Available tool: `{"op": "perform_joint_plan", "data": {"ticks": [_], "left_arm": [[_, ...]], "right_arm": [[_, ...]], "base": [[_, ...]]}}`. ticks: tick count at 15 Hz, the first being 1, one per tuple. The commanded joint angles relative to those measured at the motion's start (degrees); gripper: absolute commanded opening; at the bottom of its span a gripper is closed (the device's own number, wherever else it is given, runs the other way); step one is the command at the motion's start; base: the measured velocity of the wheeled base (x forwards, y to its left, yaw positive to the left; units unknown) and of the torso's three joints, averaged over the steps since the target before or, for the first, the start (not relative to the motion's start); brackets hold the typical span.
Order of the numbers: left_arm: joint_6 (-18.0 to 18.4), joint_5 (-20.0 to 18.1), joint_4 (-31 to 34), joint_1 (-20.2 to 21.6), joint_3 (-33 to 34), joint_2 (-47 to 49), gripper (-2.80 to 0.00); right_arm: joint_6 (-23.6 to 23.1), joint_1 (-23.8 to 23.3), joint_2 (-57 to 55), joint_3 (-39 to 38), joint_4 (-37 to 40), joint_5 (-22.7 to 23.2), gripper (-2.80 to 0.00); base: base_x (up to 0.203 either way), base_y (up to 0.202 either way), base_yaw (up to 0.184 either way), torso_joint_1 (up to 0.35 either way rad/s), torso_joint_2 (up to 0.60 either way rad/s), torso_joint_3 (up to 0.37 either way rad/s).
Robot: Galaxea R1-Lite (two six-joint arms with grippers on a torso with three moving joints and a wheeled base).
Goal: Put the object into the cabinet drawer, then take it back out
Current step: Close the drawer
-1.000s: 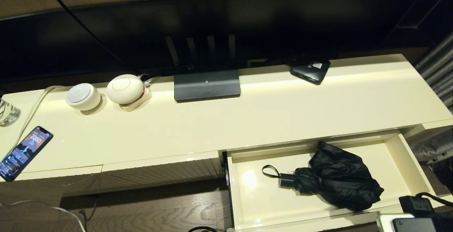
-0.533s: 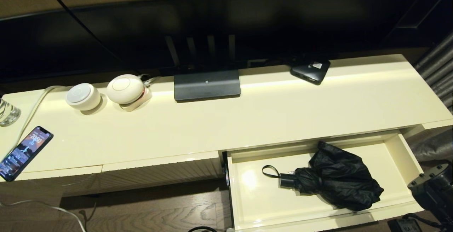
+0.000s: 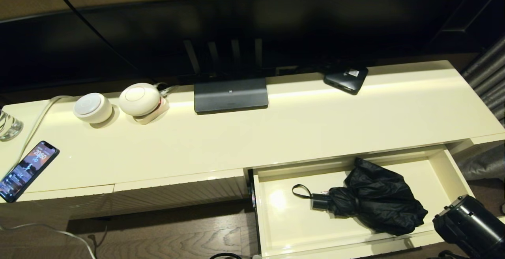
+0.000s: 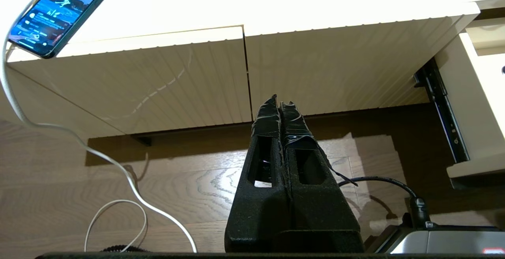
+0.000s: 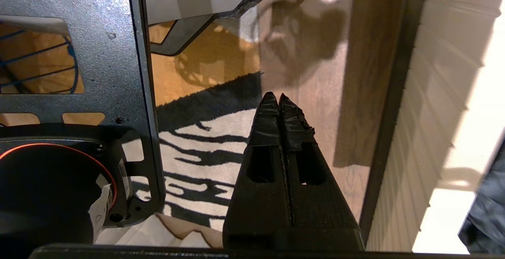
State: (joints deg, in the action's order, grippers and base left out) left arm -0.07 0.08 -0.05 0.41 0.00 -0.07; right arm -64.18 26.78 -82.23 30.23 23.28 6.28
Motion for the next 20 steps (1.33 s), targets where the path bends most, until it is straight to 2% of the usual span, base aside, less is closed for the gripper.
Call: {"op": "perform_joint_plan", "data": {"ticks": [1, 4, 11, 17, 20], "left_arm": [[0.0, 0.0, 0.0, 0.0, 0.2, 0.1, -2.8], [0.0, 0.0, 0.0, 0.0, 0.2, 0.1, -2.8], [0.0, 0.0, 0.0, 0.0, 0.2, 0.1, -2.8], [0.0, 0.0, 0.0, 0.0, 0.2, 0.1, -2.8], [0.0, 0.0, 0.0, 0.0, 0.2, 0.1, -2.8]], "right_arm": [[-0.4, -0.1, -3.0, -1.1, -1.6, 0.0, -2.8], [-0.5, -0.1, -6.0, -2.5, -8.6, 0.0, -2.8], [-0.7, -1.3, -8.8, -4.5, -19.4, -1.1, -2.8], [-0.7, -1.7, -9.2, -4.5, -29.5, -9.9, -2.8], [-0.7, -1.6, -9.7, -4.6, -32.1, -13.2, -2.8]], "base": [[0.0, 0.0, 0.0, 0.0, 0.0, 0.0], [0.0, 0.0, 0.0, 0.0, 0.0, 0.0], [0.0, 0.0, 0.0, 0.0, 0.0, 0.0], [0.0, 0.0, 0.0, 0.0, 0.0, 0.0], [0.0, 0.0, 0.0, 0.0, 0.0, 0.0]]}}
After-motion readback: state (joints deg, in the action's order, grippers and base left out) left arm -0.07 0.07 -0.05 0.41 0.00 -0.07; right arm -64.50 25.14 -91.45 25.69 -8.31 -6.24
